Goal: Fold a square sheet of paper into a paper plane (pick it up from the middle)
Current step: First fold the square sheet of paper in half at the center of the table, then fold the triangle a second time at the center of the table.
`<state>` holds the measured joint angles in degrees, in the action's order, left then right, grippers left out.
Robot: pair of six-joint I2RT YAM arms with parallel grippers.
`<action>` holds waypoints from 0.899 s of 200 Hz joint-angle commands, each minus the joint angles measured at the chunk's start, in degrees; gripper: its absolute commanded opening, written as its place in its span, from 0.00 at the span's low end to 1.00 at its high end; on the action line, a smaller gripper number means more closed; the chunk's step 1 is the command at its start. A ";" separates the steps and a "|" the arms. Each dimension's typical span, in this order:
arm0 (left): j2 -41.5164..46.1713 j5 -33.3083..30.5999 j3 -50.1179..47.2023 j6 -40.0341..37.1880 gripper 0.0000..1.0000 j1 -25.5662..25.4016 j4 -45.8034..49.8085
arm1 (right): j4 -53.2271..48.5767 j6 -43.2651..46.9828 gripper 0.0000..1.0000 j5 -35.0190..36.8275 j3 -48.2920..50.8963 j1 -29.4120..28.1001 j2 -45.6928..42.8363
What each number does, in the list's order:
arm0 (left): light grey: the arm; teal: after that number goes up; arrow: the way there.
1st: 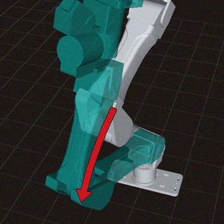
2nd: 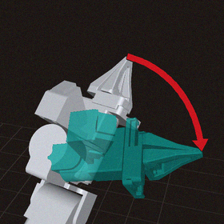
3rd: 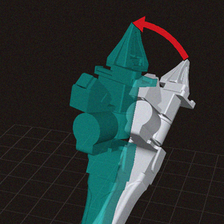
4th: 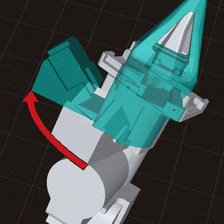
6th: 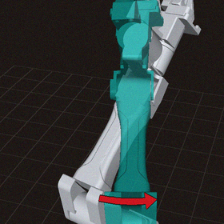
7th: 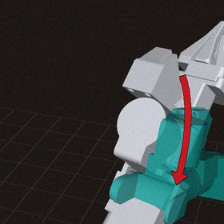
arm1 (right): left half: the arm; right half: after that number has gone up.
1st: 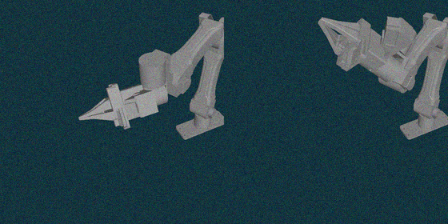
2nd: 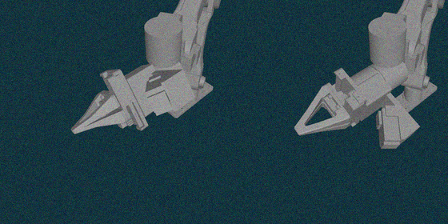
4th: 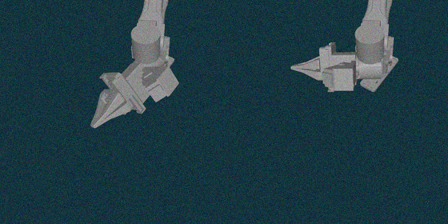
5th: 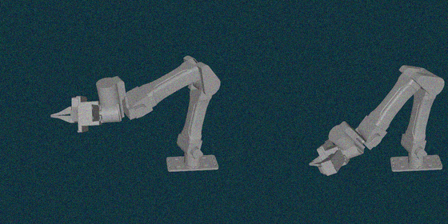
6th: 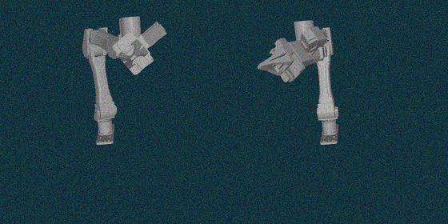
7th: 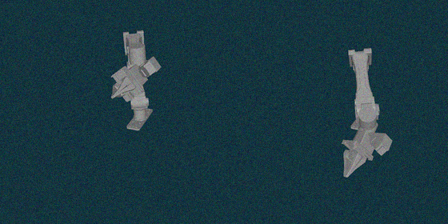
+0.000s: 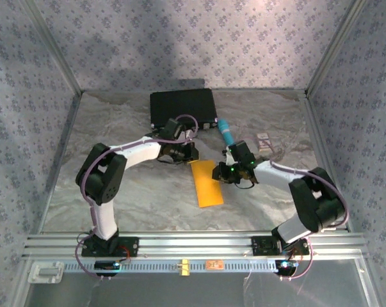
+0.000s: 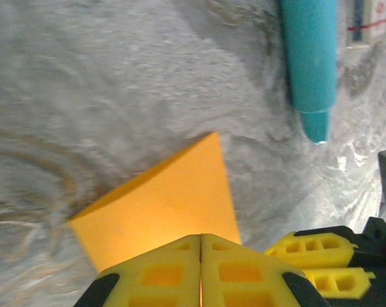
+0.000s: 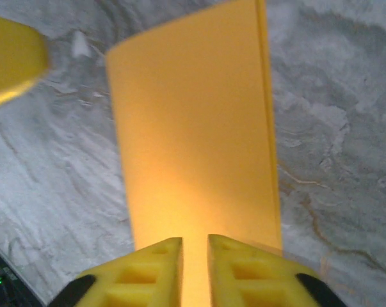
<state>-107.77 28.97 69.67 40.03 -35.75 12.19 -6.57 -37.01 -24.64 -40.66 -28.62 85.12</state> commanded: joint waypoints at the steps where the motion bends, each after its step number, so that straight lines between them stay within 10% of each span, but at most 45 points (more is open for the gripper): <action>1: -0.60 0.70 1.17 -0.67 0.07 -1.71 1.17 | -6.08 0.59 0.23 2.27 0.33 1.37 -4.43; 180: -4.05 4.02 -6.76 2.46 0.08 1.40 -10.35 | -5.56 -3.49 0.34 -3.88 13.76 3.12 -15.89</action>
<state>-111.96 32.34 63.33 41.69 -33.87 4.67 -12.99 -39.64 -26.89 -27.35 -25.36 68.31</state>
